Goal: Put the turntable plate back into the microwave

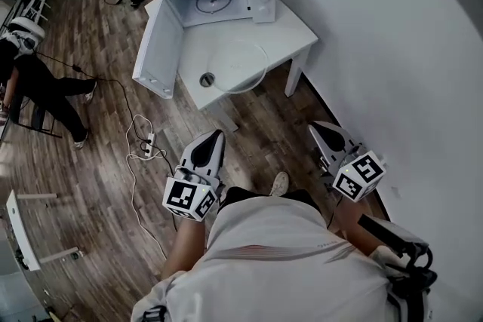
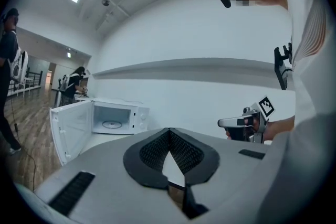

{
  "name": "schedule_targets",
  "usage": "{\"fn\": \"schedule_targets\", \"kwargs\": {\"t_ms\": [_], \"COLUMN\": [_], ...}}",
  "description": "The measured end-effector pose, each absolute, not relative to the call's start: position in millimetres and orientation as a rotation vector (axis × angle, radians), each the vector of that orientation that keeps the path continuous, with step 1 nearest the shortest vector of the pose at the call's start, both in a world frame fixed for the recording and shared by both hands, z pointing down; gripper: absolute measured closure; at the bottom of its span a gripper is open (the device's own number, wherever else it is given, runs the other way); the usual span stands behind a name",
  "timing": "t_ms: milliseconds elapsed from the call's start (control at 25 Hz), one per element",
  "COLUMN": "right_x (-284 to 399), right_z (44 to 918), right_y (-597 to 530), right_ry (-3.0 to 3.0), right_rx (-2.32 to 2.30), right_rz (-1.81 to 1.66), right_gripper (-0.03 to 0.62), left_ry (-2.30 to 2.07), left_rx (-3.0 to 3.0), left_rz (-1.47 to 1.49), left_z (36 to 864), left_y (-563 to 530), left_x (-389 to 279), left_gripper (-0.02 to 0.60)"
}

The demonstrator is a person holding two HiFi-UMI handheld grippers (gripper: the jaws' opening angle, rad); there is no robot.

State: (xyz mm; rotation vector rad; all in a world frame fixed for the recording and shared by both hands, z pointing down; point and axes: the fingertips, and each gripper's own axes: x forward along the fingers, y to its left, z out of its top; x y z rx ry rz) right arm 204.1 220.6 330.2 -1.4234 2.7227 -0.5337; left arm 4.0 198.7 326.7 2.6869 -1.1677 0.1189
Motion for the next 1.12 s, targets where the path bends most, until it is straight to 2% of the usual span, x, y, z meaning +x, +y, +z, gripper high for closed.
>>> {"fn": "schedule_targets", "kwargs": {"t_ms": [200, 480, 1120], "right_x": [212.2, 184.2, 120.4], "right_z": [345.5, 347.9, 331.4], "right_y": [196.4, 172.2, 80.2], "right_ry": [2.724, 2.826, 2.899], "right_rx": [-1.344, -1.257, -1.302], "right_rz": [-0.588, -0.543, -0.457], "right_gripper": [0.591, 0.591, 0.591], "left_ry": [-1.214, -1.243, -1.324], "left_rx": [2.632, 2.65, 2.631], "left_rz": [0.172, 0.135, 0.115], "left_z": [339.4, 337.7, 342.3], "left_y": [186.1, 153.1, 82.1], "left_x": [13.2, 7.6, -56.4], "left_gripper": [0.571, 0.571, 0.571]}}
